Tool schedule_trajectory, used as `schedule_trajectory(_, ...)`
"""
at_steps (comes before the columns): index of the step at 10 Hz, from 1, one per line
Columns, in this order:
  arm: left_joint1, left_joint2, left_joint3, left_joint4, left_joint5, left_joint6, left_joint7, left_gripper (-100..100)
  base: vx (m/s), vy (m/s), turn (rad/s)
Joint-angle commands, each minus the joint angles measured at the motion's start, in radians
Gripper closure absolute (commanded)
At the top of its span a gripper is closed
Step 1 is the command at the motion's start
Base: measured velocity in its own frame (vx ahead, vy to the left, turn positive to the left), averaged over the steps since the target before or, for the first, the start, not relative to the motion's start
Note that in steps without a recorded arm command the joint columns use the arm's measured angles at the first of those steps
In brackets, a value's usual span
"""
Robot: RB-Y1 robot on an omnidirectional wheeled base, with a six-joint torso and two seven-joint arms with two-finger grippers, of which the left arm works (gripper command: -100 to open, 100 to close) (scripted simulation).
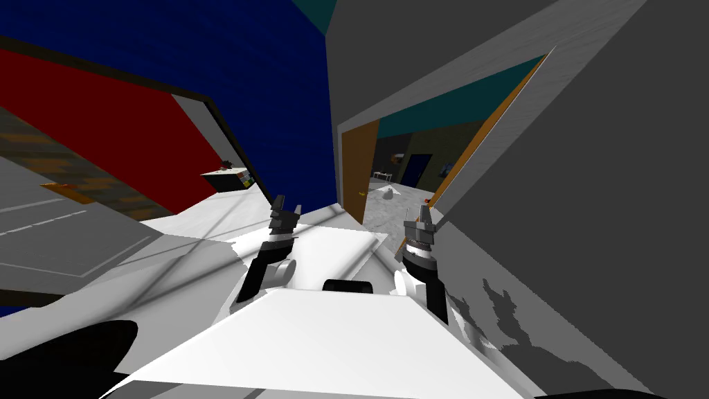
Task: Push the door open
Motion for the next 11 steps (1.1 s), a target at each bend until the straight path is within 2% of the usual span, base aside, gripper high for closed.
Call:
schedule_trajectory(1, -0.010, 0.009, -0.004, 0.028, -0.004, -0.008, 0.003, -100, 0.068, 0.010, -0.058)
schedule_trajectory(11, -0.082, 0.048, -0.031, 0.227, -0.030, -0.061, 0.022, -100, 0.127, 0.017, -0.067)
